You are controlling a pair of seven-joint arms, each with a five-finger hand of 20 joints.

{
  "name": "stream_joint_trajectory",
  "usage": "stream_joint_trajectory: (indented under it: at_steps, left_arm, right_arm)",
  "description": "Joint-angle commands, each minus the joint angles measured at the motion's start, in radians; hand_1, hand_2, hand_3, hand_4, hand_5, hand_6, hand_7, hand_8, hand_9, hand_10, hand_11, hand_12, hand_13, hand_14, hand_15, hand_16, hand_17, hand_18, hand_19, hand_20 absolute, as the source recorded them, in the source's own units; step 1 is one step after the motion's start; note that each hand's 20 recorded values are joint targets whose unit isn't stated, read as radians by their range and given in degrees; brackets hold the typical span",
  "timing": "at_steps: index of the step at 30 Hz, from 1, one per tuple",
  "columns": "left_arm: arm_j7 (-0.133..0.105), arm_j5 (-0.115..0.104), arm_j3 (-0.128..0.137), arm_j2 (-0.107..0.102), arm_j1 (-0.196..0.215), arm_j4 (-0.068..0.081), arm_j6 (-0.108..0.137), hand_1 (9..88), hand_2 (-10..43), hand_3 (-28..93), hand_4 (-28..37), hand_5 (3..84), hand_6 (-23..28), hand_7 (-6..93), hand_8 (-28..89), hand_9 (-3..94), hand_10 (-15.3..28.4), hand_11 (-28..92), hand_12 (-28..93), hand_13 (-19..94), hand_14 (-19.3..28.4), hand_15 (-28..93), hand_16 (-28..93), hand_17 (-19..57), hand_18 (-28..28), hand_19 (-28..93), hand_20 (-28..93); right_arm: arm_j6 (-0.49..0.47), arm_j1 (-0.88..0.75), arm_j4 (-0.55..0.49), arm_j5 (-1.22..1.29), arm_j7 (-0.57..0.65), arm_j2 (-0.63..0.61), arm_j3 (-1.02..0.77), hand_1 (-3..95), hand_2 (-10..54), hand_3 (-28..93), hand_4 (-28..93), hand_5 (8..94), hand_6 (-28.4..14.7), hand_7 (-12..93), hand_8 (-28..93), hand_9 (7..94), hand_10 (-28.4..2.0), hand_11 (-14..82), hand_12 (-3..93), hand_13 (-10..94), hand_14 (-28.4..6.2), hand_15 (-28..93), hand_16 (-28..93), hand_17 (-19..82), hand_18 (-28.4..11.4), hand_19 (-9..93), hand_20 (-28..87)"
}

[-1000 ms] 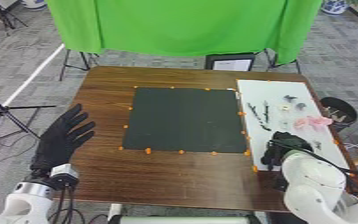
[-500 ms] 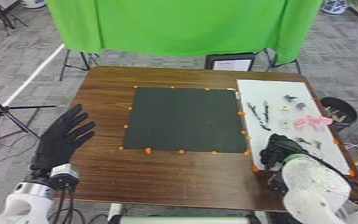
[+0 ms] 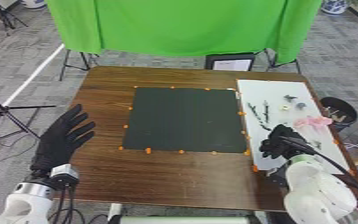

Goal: Arrange flowers

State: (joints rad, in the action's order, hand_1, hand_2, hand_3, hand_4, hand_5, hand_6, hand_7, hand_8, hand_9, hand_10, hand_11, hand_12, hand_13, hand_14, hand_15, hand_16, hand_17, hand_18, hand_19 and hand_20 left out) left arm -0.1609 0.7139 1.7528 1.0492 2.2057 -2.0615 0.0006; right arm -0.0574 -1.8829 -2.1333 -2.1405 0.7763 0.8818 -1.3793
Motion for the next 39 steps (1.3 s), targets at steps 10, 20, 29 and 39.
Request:
stream_joint_trajectory:
  at_steps: [10,20,29,39]
  left_arm:
    - [0.005,-0.006,0.034,-0.047,0.025,-0.018,0.005,24.1,-4.4,71,-28.3,26.0,3.9,18.8,-11,22.1,11.5,19,17,19,16.2,32,0,-9.2,21.7,41,10]
    - [0.020,-0.008,0.092,-0.096,0.071,-0.043,0.005,24.0,-4.3,71,-28.3,25.8,3.7,18.8,-11,22.0,11.4,19,17,18,16.3,32,0,-9.2,21.7,41,10]
    - [0.009,-0.003,0.118,-0.094,0.113,-0.065,0.010,24.1,-4.3,71,-28.3,25.7,3.7,18.9,-11,22.0,11.5,19,17,18,16.2,32,0,-9.3,21.7,40,10]
    - [-0.006,-0.007,0.080,-0.108,0.079,-0.048,0.015,24.0,-4.7,71,-28.3,25.4,3.4,18.9,-10,22.0,11.4,18,18,18,16.1,31,0,-9.6,22.0,40,10]
  right_arm:
    - [0.009,0.286,0.027,0.013,-0.066,-0.002,0.185,33.3,-9.2,93,-4,72.4,-4.2,58,32,85.7,-5.8,79.3,62.1,79,-8.6,93,44,32,-19.9,84,38]
    - [-0.019,0.582,0.149,-0.007,-0.060,0.145,0.460,33.0,-9.5,93,-3,73.4,-3.7,57,32,86.4,-5.7,78.6,61.9,80,-8.3,93,42,33,-20.3,84,38]
    - [-0.055,0.670,0.277,-0.069,-0.061,0.317,0.608,32.5,-9.5,93,-2,74.9,-3.2,55,32,87.2,-5.6,77.8,62.0,81,-8.0,93,41,34,-20.8,85,37]
    - [-0.066,0.652,0.408,-0.169,-0.058,0.461,0.694,32.4,-9.5,93,-2,75.9,-2.9,53,33,87.7,-5.4,77.0,62.4,82,-7.8,93,40,34,-21.1,86,36]
